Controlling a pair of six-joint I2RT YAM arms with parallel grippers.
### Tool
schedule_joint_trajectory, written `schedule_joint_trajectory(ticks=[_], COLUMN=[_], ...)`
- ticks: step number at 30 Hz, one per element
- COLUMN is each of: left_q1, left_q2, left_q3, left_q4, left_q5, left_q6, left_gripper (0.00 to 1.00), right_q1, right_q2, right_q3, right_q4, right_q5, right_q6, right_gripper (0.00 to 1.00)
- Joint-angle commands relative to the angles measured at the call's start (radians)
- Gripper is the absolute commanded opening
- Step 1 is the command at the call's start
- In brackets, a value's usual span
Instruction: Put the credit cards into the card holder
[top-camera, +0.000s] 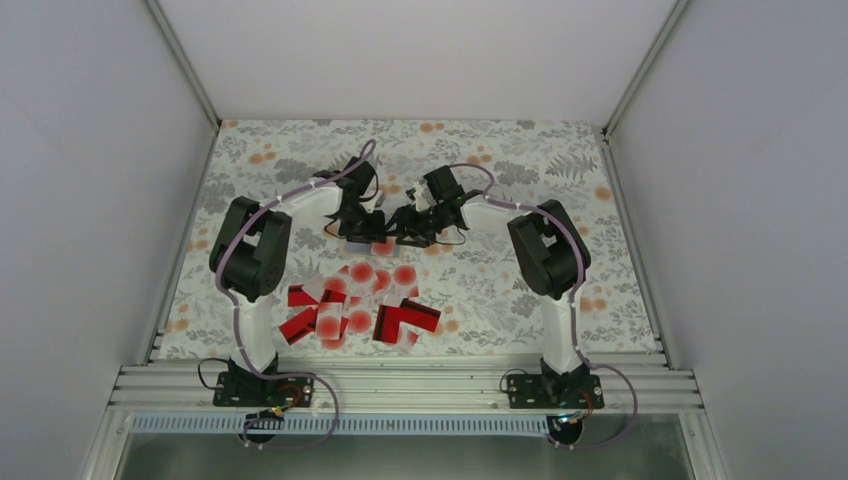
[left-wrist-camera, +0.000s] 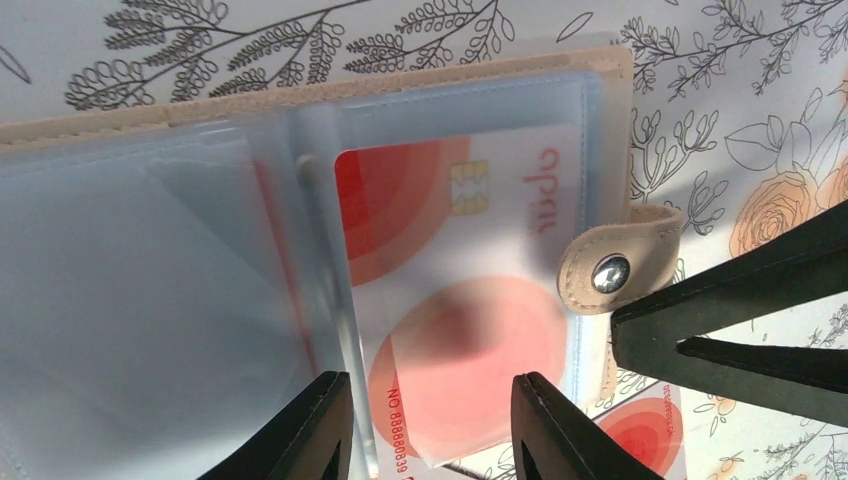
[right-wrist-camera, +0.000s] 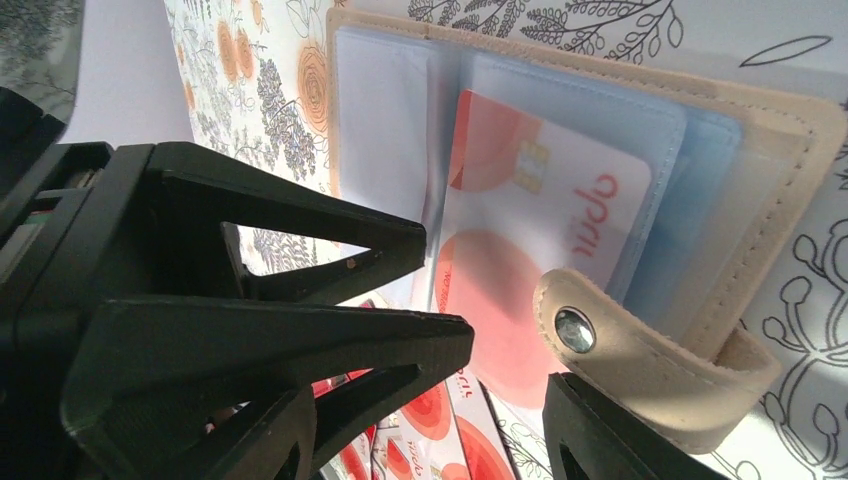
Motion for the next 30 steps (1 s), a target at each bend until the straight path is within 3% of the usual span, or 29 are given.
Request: schedule_joint_trajectory(ticks=[1, 19, 30], left_q1=[0.002, 0.002, 0.001], left_q2=[0.033, 0.061, 0.038], left_q3=[0.000, 0.015, 0.013], left_q4=[0.012, 0.027, 0.030], left_q5=[0.037, 0.068, 0.107], left_q6=[-0.003, -0.024, -0.016], left_gripper=[0.41, 0.27, 0.27], right_q1=[-0.004, -0.003, -0.003], right_q2=[0.000, 0.024, 0.018], right_q3=[-0.016, -0.015, -0.014], right_q4=[0.023, -0.028, -0.084], right_q5=[-0.009, 0.035, 0.089], right_q6=[0.006, -0.012, -0.046], right_gripper=[0.59, 0.58, 0.59])
